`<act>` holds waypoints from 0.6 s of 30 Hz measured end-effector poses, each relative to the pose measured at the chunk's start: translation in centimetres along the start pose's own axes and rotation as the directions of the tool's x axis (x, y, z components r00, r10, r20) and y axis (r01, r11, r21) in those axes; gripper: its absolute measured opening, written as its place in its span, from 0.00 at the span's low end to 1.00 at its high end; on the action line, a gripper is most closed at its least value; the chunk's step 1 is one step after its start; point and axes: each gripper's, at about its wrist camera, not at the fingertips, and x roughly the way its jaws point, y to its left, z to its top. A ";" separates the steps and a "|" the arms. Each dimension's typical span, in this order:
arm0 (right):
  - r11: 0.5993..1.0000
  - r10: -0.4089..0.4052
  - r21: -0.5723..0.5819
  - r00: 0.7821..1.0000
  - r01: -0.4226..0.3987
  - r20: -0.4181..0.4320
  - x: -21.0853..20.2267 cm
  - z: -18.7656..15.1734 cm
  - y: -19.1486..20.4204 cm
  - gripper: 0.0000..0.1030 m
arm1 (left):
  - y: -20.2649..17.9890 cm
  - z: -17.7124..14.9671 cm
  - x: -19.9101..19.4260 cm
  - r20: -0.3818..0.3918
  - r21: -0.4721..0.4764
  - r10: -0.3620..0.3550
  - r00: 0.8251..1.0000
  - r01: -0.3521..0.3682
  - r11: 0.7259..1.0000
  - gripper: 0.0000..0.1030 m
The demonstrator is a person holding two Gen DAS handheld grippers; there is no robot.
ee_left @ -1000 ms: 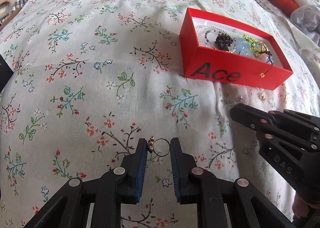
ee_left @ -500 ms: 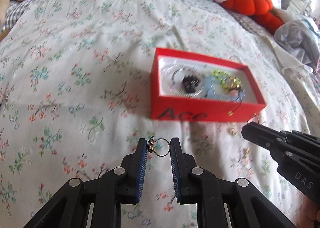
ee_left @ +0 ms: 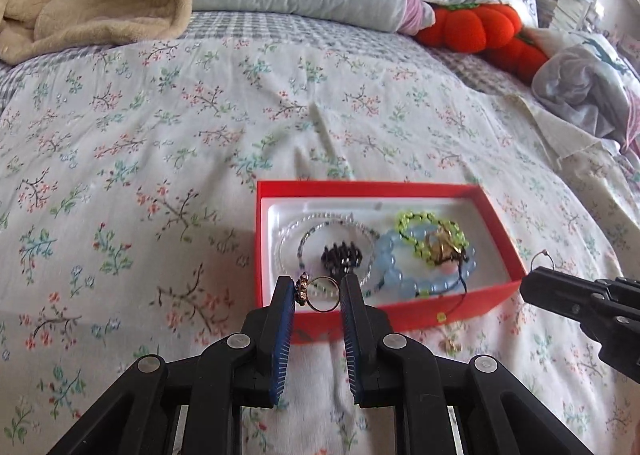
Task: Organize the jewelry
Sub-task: 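Carry the gold ring with the left tool while the right carries the silver hoop into the red box, then open both tools over the red box and withdraw them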
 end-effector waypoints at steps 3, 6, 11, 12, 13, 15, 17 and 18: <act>1.000 -0.002 0.008 1.000 0.002 -0.006 0.4 0.3 -0.5 0.02 | -0.1 0.3 0.9 -0.006 -0.007 0.015 1.000 -0.015 1.000 0.17; 1.000 -0.004 0.013 1.000 0.004 -0.015 0.8 0.5 -0.8 0.02 | -0.3 0.5 1.6 -0.006 -0.003 0.030 1.000 -0.030 1.000 0.17; 1.000 -0.002 0.012 1.000 0.002 -0.024 1.2 0.7 -1.1 0.02 | -0.8 0.6 2.1 -0.007 0.006 0.053 0.999 -0.053 0.999 0.20; 1.000 -0.002 0.010 1.000 0.002 -0.025 1.3 0.7 -1.2 0.02 | -0.9 0.6 2.2 -0.009 0.008 0.057 0.998 -0.056 0.998 0.22; 1.000 -0.003 0.008 1.000 0.003 -0.027 1.4 0.8 -1.2 0.02 | -1.0 0.6 2.2 -0.009 0.009 0.061 0.998 -0.061 0.998 0.32; 1.000 -0.005 0.006 0.999 0.005 -0.033 1.6 0.8 -1.2 0.02 | -1.1 0.6 1.9 0.002 0.006 0.071 0.997 -0.071 0.997 0.41; 1.000 -0.008 0.003 0.999 0.008 -0.038 1.8 0.9 -1.2 0.02 | -1.1 0.6 1.6 0.008 0.001 0.070 0.998 -0.070 0.998 0.41; 1.000 -0.010 0.003 0.999 0.011 -0.040 2.0 0.9 -1.2 0.02 | -1.0 0.6 1.4 0.008 -0.003 0.068 0.998 -0.068 0.998 0.41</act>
